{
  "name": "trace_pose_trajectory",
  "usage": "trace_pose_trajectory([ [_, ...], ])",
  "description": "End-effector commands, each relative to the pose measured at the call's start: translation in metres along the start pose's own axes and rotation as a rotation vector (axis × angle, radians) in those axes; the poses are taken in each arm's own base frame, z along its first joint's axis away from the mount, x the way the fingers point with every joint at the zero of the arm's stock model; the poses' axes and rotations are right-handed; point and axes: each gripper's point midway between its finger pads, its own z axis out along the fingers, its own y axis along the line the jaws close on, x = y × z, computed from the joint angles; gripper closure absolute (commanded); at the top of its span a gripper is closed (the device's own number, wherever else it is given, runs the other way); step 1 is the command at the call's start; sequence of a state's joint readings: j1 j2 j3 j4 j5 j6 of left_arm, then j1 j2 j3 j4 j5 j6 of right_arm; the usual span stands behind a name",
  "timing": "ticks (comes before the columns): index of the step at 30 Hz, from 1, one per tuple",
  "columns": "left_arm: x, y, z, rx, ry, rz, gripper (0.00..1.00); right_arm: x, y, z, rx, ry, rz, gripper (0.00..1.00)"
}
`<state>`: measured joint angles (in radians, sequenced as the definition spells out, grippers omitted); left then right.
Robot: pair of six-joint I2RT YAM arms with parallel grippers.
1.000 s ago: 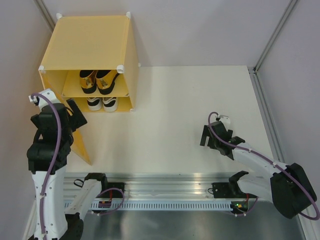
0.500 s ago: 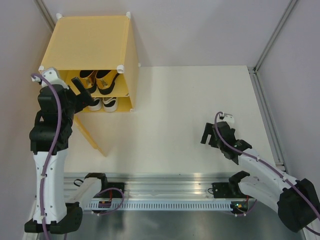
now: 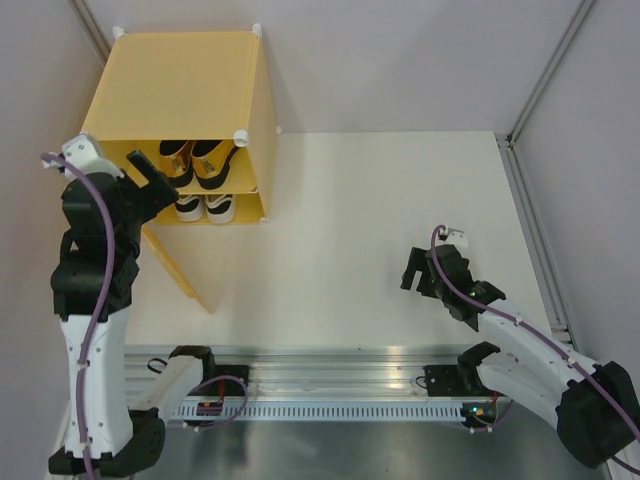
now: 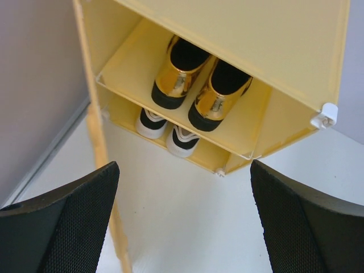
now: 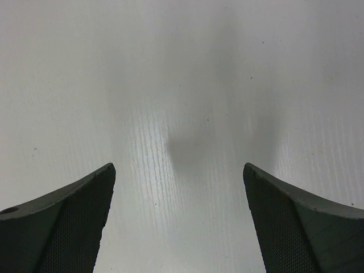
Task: Place and organize the shoes in the shoe cabinet
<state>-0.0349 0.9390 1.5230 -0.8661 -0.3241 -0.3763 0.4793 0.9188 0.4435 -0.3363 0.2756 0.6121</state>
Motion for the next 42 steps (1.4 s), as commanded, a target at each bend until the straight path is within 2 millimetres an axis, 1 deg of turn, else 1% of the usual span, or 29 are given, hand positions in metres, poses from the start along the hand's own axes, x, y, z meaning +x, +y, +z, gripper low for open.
trace_pose_trajectory([
  [1,-0.015,0.037,-0.048,-0.107,-0.101,-0.033,0.0,0.001,0.003,0.002,-0.016,0.004,-0.006,0.03],
  [2,0.003,0.04,-0.045,-0.109,-0.06,-0.032,0.0,0.0,0.003,0.002,-0.015,0.003,-0.005,0.03],
  [3,0.011,0.042,-0.048,-0.099,-0.051,-0.031,0.0,0.0,0.003,0.003,-0.018,0.001,-0.005,0.03],
  [4,0.017,0.046,-0.057,-0.09,-0.06,-0.04,0.01,0.001,0.002,0.004,-0.014,0.005,-0.006,0.03],
  [5,0.031,0.049,-0.054,-0.089,-0.032,-0.03,0.01,0.001,0.002,0.004,-0.015,0.001,-0.002,0.03],
  [6,0.037,0.049,-0.056,-0.078,-0.026,-0.028,0.01,0.001,0.003,0.004,-0.019,0.0,-0.003,0.03],
  [7,0.039,0.05,-0.063,-0.06,-0.037,-0.033,0.01,0.003,0.003,0.005,-0.023,0.002,-0.003,0.03],
  [8,0.048,0.044,-0.063,-0.015,-0.011,-0.033,0.01,0.003,0.002,0.005,-0.023,0.001,-0.002,0.03],
  [10,0.05,0.032,-0.068,0.063,-0.015,-0.05,0.01,0.003,0.003,0.006,-0.026,-0.002,-0.002,0.03],
  [11,0.057,0.023,-0.066,0.113,0.014,-0.057,0.01,0.004,0.004,0.006,-0.028,0.0,-0.004,0.03],
  [12,0.06,0.019,-0.066,0.136,0.027,-0.056,0.01,0.003,0.004,0.007,-0.028,-0.001,-0.002,0.03],
  [15,0.072,0.009,-0.054,0.162,0.086,-0.059,0.01,0.005,0.004,0.008,-0.026,0.006,-0.004,0.03],
  [17,0.074,0.0,-0.046,0.191,0.102,-0.069,0.01,0.005,0.004,0.007,-0.028,0.006,0.001,0.03],
  [20,0.071,-0.01,-0.037,0.22,0.101,-0.091,0.01,0.004,0.004,0.007,-0.032,-0.005,0.004,0.03],
  [22,0.068,-0.017,-0.023,0.22,0.104,-0.106,0.01,0.003,0.004,0.006,-0.03,-0.009,0.002,0.03],
  [23,0.064,-0.023,-0.021,0.237,0.096,-0.124,0.01,0.003,0.003,0.007,-0.03,-0.007,0.002,0.03],
  [24,0.058,-0.029,-0.013,0.251,0.082,-0.136,0.01,0.004,0.003,0.007,-0.028,-0.005,0.0,0.03],
  [26,0.048,-0.038,-0.006,0.27,0.054,-0.162,0.01,0.003,0.003,0.006,-0.024,-0.002,0.002,0.03],
  [27,0.04,-0.044,0.002,0.284,0.026,-0.173,0.01,0.003,0.003,0.006,-0.023,-0.003,0.002,0.03],
  [29,0.033,-0.052,0.01,0.301,0.012,-0.184,0.01,0.002,0.003,0.005,-0.027,-0.011,0.006,0.03],
  [30,0.024,-0.058,0.015,0.317,-0.017,-0.195,0.01,0.002,0.003,0.005,-0.028,-0.012,0.006,0.03],
  [31,0.025,-0.062,0.025,0.316,-0.007,-0.196,0.01,0.001,0.003,0.004,-0.032,-0.017,0.007,0.03],
  [33,0.022,-0.068,0.036,0.329,-0.018,-0.204,0.01,0.0,0.003,0.002,-0.034,-0.024,0.011,0.03],
  [34,0.018,-0.074,0.045,0.343,-0.033,-0.209,0.01,-0.001,0.003,0.002,-0.034,-0.026,0.013,0.03],
  [36,0.015,-0.081,0.055,0.361,-0.045,-0.211,0.01,0.0,0.003,0.001,-0.037,-0.025,0.017,0.03],
  [37,0.007,-0.087,0.059,0.383,-0.076,-0.216,0.01,-0.001,0.003,0.001,-0.037,-0.029,0.016,0.03],
  [38,0.009,-0.09,0.068,0.385,-0.07,-0.215,0.01,-0.001,0.004,0.0,-0.042,-0.029,0.017,0.03],
  [41,-0.002,-0.099,0.079,0.413,-0.118,-0.221,0.01,-0.001,0.004,0.0,-0.041,-0.029,0.016,0.03],
  [42,-0.002,-0.105,0.079,0.44,-0.117,-0.219,0.01,-0.001,0.004,0.0,-0.041,-0.028,0.017,0.03],
])
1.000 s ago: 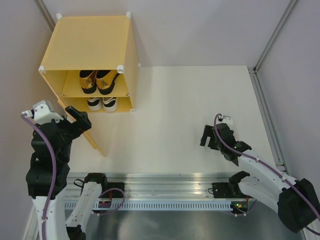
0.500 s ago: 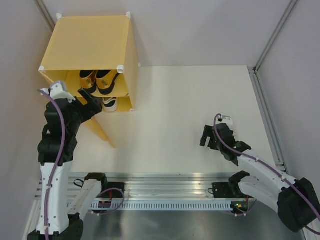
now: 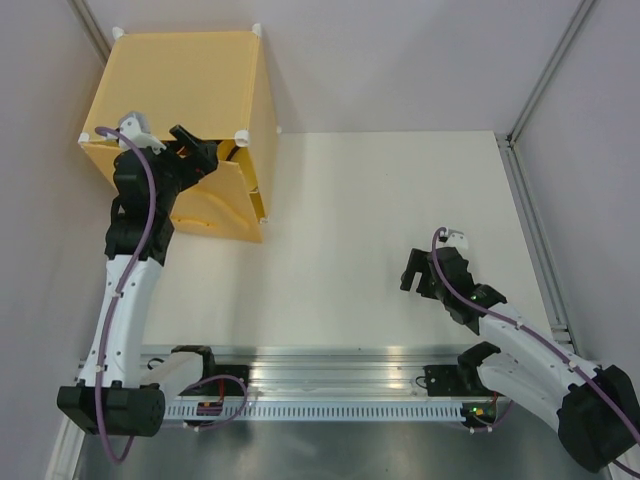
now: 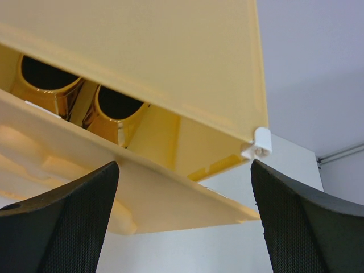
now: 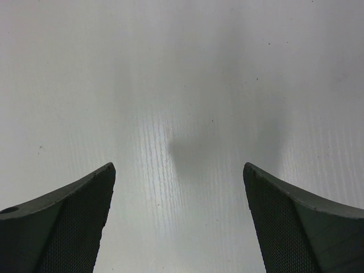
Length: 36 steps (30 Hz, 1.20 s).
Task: Place and organize the shoes in the shoe cabinet
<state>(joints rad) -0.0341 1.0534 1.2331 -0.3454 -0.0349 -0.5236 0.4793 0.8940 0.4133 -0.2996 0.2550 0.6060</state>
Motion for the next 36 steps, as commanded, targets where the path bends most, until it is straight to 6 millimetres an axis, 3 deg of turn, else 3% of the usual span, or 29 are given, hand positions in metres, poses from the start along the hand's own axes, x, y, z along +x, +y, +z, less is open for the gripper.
trace_pose_trajectory([
  [1,-0.036,-0.035,0.006,0.154,-0.137,-0.028,0.01,-0.003,0.001,0.0,-0.007,-0.013,0.014,0.03],
  [6,-0.048,-0.043,0.018,0.204,-0.216,-0.026,0.01,-0.002,0.001,0.0,-0.007,-0.01,0.013,0.03],
  [15,-0.045,-0.048,0.04,0.238,-0.211,-0.009,0.01,-0.005,0.003,-0.005,-0.015,-0.004,0.01,0.03],
  [20,-0.048,-0.046,0.018,0.242,-0.244,0.019,0.01,-0.016,0.009,-0.018,-0.028,-0.007,0.002,0.03],
  [25,-0.05,-0.046,-0.002,0.248,-0.258,0.046,0.01,-0.043,0.017,-0.036,-0.047,-0.066,-0.01,0.03],
  [28,-0.061,-0.053,-0.026,0.267,-0.277,0.05,0.01,-0.055,0.018,-0.047,-0.051,-0.1,-0.02,0.02],
  [29,-0.052,-0.046,-0.029,0.232,-0.229,0.048,0.01,-0.056,0.017,-0.048,-0.047,-0.101,-0.022,0.02],
  [31,-0.06,-0.045,-0.046,0.208,-0.232,0.045,0.0,-0.061,0.018,-0.053,-0.054,-0.117,-0.022,0.02],
  [35,-0.033,-0.026,-0.06,0.128,-0.124,0.042,0.0,-0.061,0.016,-0.053,-0.047,-0.118,-0.022,0.02],
  [36,-0.016,-0.017,-0.062,0.098,-0.064,0.032,0.0,-0.06,0.017,-0.053,-0.047,-0.116,-0.024,0.02],
])
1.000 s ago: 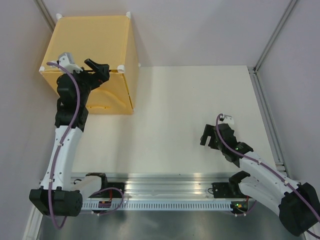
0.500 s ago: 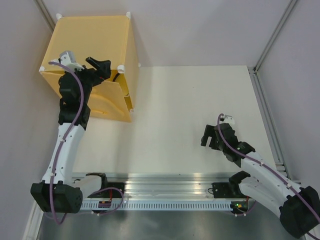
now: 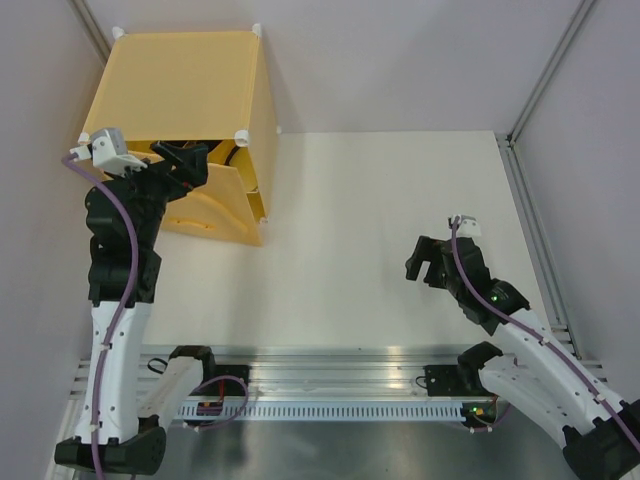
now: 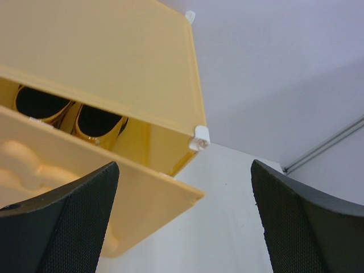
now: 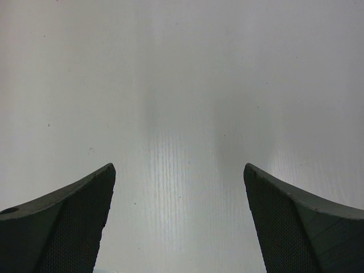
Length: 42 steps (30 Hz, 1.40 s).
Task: Place and organize the shoes in the shoe cabinet
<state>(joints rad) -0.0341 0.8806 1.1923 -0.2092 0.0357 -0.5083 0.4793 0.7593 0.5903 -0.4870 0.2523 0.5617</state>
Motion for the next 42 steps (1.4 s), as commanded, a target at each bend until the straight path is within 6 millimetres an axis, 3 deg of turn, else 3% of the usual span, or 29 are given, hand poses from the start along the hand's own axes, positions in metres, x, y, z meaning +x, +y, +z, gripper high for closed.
trace_pose_trajectory([
  [1,0.036,0.02,-0.024,-0.089,0.161,0.011,0.0,-0.007,-0.004,-0.005,0.023,-0.011,-0.012,0.02],
  [3,0.052,0.023,-0.03,-0.089,0.218,0.006,0.01,-0.008,-0.004,-0.005,0.026,-0.011,-0.012,0.02],
  [7,0.095,0.04,-0.044,-0.115,0.341,-0.004,0.1,-0.01,-0.003,-0.006,0.025,-0.016,-0.012,0.02],
  [10,0.115,0.052,-0.045,-0.139,0.384,-0.001,0.14,-0.011,-0.003,-0.007,0.024,-0.023,-0.009,0.02],
  [15,0.142,0.069,-0.018,-0.182,0.456,-0.001,0.16,-0.008,-0.005,-0.005,0.029,-0.024,-0.001,0.02],
  [21,0.139,0.071,0.037,-0.183,0.381,-0.056,0.17,-0.01,-0.005,-0.005,0.03,-0.026,0.003,0.02],
  [27,0.126,0.072,0.077,-0.184,0.279,-0.101,0.17,-0.014,-0.006,-0.011,0.032,-0.043,0.006,0.02],
  [32,0.122,0.073,0.09,-0.171,0.213,-0.119,0.16,-0.015,-0.006,-0.013,0.028,-0.051,0.009,0.02],
  [36,0.129,0.092,0.096,-0.236,0.177,-0.107,0.15,-0.014,-0.007,-0.011,0.037,-0.046,0.009,0.02],
  [42,0.149,0.097,0.083,-0.234,0.231,-0.114,0.12,-0.013,-0.007,-0.013,0.03,-0.046,0.01,0.02],
])
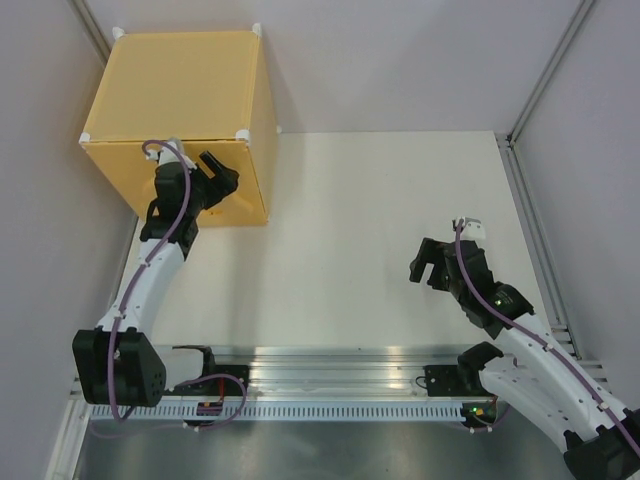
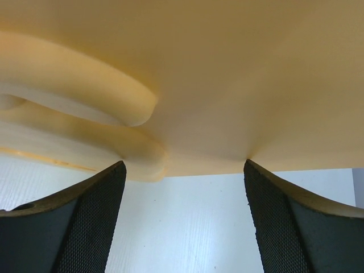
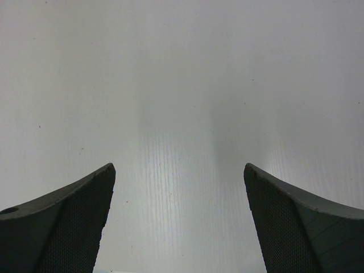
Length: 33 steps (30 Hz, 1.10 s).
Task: Place and organize the shoes in the shoe cabinet
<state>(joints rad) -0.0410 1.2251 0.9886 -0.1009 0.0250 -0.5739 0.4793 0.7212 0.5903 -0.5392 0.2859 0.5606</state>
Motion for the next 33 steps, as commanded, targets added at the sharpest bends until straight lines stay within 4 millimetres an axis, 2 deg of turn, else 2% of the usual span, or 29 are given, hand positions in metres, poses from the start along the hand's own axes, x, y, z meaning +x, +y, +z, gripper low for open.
trace_pose_trajectory([
  [1,-0.023,-0.001,0.001,0.004,-0.128,-0.054,0.12,-0.015,0.003,-0.006,-0.005,-0.041,0.017,0.02],
  [4,-0.022,-0.001,-0.012,0.009,-0.133,-0.05,0.09,-0.016,0.005,-0.007,-0.016,-0.039,0.016,0.02],
  [5,-0.012,0.006,-0.014,-0.013,-0.1,-0.042,0.08,-0.016,0.006,-0.007,-0.018,-0.038,0.015,0.02],
  [10,-0.006,0.01,-0.028,-0.016,-0.101,-0.028,0.06,-0.014,0.007,-0.005,-0.022,-0.031,0.013,0.02],
  [23,0.003,0.014,-0.042,-0.023,-0.07,-0.019,0.02,-0.012,0.008,-0.005,-0.033,-0.025,0.014,0.02],
  [27,0.0,0.013,-0.054,-0.03,-0.069,0.001,0.0,-0.018,0.011,-0.007,-0.04,-0.033,0.009,0.02],
  [33,-0.007,0.015,-0.074,-0.054,-0.084,0.042,0.0,-0.037,0.017,-0.017,-0.052,-0.072,0.007,0.02],
])
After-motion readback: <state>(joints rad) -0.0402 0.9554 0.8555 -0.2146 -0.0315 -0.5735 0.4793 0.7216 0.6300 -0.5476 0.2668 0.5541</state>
